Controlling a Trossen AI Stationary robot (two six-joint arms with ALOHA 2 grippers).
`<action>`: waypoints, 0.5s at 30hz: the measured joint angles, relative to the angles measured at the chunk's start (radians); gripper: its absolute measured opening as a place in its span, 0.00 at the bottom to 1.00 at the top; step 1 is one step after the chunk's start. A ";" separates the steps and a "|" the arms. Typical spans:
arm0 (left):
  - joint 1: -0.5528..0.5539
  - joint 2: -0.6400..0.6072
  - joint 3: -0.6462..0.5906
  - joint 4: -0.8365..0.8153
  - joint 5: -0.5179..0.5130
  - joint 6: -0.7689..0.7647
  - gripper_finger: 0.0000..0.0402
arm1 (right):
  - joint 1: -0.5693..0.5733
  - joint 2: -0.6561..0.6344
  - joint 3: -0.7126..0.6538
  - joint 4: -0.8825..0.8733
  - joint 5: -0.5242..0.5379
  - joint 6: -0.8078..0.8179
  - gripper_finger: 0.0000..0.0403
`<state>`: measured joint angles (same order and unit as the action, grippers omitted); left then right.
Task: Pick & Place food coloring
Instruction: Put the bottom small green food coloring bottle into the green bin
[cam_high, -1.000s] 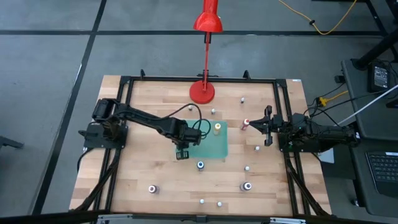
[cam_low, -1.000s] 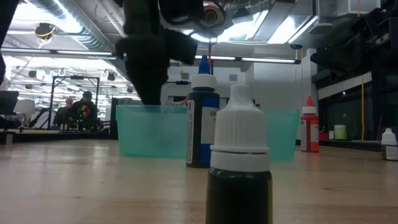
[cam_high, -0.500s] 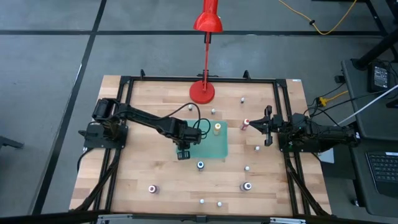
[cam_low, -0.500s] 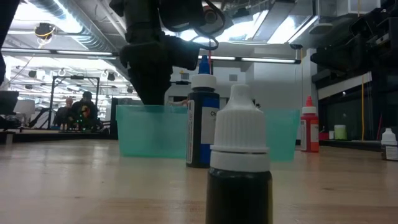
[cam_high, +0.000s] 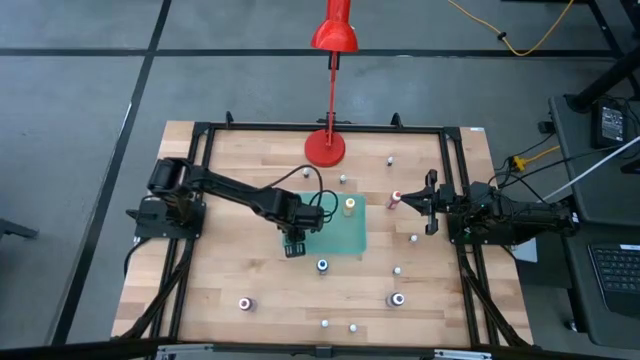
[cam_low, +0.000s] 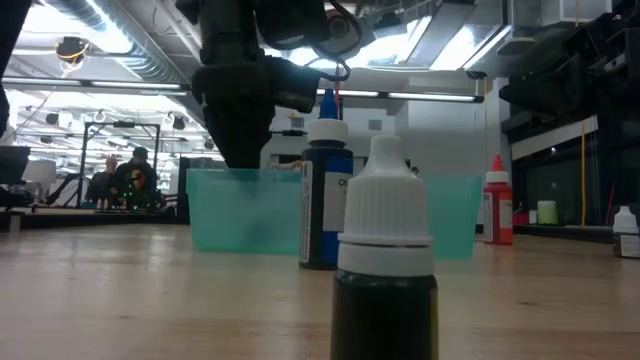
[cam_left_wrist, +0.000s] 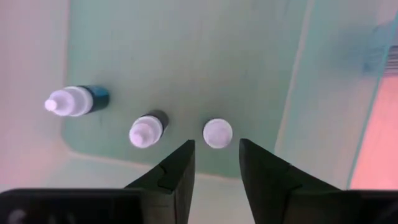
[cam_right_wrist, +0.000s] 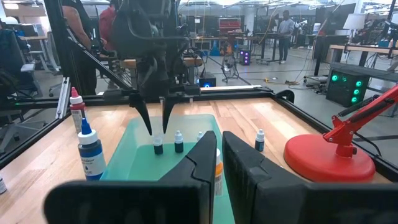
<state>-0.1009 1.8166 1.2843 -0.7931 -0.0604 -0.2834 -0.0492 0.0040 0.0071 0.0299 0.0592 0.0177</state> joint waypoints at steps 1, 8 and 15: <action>0.000 -0.004 0.012 -0.003 0.000 0.000 0.30 | 0.000 0.000 0.000 0.000 0.000 0.000 0.08; -0.018 -0.086 0.140 -0.082 -0.028 -0.019 0.30 | 0.000 0.000 0.000 0.000 -0.002 0.000 0.08; -0.193 -0.141 0.306 -0.080 -0.026 0.047 0.29 | 0.000 0.000 0.000 -0.001 -0.008 0.000 0.08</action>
<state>-0.2944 1.6756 1.5906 -0.8734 -0.0860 -0.2369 -0.0491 0.0042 0.0071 0.0288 0.0514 0.0177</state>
